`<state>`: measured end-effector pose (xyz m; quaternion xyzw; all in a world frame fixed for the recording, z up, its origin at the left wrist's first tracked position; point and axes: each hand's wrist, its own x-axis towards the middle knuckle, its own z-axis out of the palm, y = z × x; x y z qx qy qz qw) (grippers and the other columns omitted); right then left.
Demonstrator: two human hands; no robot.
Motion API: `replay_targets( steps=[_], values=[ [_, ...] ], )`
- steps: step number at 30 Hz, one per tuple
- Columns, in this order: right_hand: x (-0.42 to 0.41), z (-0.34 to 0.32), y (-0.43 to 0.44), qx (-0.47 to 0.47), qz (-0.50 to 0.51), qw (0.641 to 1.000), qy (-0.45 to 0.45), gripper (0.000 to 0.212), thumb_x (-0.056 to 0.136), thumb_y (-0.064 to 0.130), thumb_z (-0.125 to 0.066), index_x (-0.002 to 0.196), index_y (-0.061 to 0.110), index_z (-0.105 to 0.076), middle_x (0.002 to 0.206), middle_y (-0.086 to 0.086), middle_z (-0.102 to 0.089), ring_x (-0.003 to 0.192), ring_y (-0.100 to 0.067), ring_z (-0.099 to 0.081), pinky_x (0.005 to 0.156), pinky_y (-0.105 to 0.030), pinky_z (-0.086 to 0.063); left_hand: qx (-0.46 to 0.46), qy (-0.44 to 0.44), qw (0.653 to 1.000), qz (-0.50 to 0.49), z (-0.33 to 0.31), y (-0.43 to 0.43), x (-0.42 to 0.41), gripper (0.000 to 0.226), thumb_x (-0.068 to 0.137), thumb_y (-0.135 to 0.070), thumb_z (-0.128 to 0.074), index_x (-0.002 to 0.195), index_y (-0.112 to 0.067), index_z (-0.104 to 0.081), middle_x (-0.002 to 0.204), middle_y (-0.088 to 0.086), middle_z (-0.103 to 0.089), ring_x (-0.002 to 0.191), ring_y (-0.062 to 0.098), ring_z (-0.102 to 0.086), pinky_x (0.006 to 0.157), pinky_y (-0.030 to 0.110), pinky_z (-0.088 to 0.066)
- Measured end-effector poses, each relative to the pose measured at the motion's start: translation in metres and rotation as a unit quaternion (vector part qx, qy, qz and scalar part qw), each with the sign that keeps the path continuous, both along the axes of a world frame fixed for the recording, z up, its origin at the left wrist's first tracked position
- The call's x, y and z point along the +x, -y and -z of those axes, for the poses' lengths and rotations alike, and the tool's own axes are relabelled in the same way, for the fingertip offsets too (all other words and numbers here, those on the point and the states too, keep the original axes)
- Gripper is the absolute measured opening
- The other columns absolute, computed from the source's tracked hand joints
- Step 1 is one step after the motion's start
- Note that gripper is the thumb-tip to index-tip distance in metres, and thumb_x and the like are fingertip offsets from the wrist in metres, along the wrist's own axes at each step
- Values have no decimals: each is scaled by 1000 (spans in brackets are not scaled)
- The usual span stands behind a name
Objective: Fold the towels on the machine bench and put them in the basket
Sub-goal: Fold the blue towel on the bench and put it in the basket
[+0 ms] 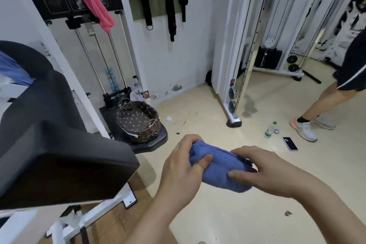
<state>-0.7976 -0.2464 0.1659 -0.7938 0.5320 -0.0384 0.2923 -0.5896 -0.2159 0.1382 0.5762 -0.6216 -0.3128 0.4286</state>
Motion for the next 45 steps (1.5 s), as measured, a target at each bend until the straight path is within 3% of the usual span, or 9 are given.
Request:
replay_targets(
  steps=[5, 10, 17, 22, 27, 31, 33, 39, 45],
  values=[
    [0, -2, 118, 1, -65, 997, -42, 32, 87, 43, -60, 117, 40, -49, 106, 22, -45, 98, -4, -52, 89, -30, -46, 7, -39, 993, -110, 7, 93, 0, 15, 94, -28, -57, 99, -39, -48, 94, -17, -59, 92, 3, -55, 78, 22, -45],
    [26, 7, 204, -72, -86, 994, -8, 20, 89, 30, -55, 108, 33, -56, 99, 15, -47, 91, -9, -53, 83, -31, -47, 55, -109, 957, -263, 27, 172, 13, 21, 87, -41, -63, 104, -28, -61, 102, -7, -63, 99, 16, -58, 91, 41, -48],
    [58, 49, 327, -210, -173, 962, 15, 23, 89, 26, -54, 112, 26, -57, 107, 12, -54, 100, -16, -43, 81, -32, -44, 106, -196, 945, -240, 37, 246, 53, 28, 79, -9, -78, 101, -23, -70, 84, -8, -74, 76, 4, -67, 63, 19, -52],
    [79, 65, 415, -237, -255, 937, 38, 39, 76, 15, -66, 111, 30, -62, 105, 13, -59, 99, -17, -49, 72, -30, -45, 153, -66, 945, -283, 58, 289, 59, 35, 70, -8, -82, 91, -35, -73, 89, -10, -74, 78, 14, -71, 74, 28, -58],
    [122, 81, 473, -200, -350, 913, 67, 33, 78, 25, -72, 107, 26, -57, 101, 10, -58, 98, -17, -49, 71, -29, -39, 146, 33, 919, -366, 59, 317, 77, 30, 79, -8, -74, 92, -36, -72, 76, -20, -70, 62, -3, -61, 62, 14, -47],
    [173, 101, 494, -159, -396, 900, 92, 28, 84, 32, -68, 105, 22, -52, 98, 4, -56, 93, -20, -50, 69, -27, -30, 193, 110, 897, -381, 71, 332, 122, 35, 90, -13, -61, 91, -49, -61, 85, -26, -68, 85, 1, -61, 73, 14, -46],
    [206, 115, 505, -128, -407, 900, 91, 24, 85, 30, -65, 101, 20, -51, 94, 2, -56, 90, -24, -52, 69, -30, -35, 226, 130, 881, -395, 84, 346, 153, 28, 93, -16, -57, 101, -42, -60, 90, -23, -65, 87, 3, -58, 71, 9, -42],
    [316, 178, 543, -107, -358, 926, 45, 14, 86, 18, -58, 97, 20, -49, 91, -2, -57, 88, -26, -53, 67, -35, -40, 260, 245, 852, -383, 149, 403, 256, 19, 91, -15, -56, 106, -20, -66, 99, -3, -65, 96, 20, -55, 81, 31, -46],
    [416, 245, 573, -191, -349, 912, -96, 42, 35, 3, -73, 69, 20, -55, 57, 1, -56, 62, -27, -56, 51, -32, -38, 375, 432, 783, -244, 214, 470, 342, 21, 74, -12, -70, 92, -20, -63, 90, -1, -64, 97, 20, -54, 63, 31, -48]
  ],
)
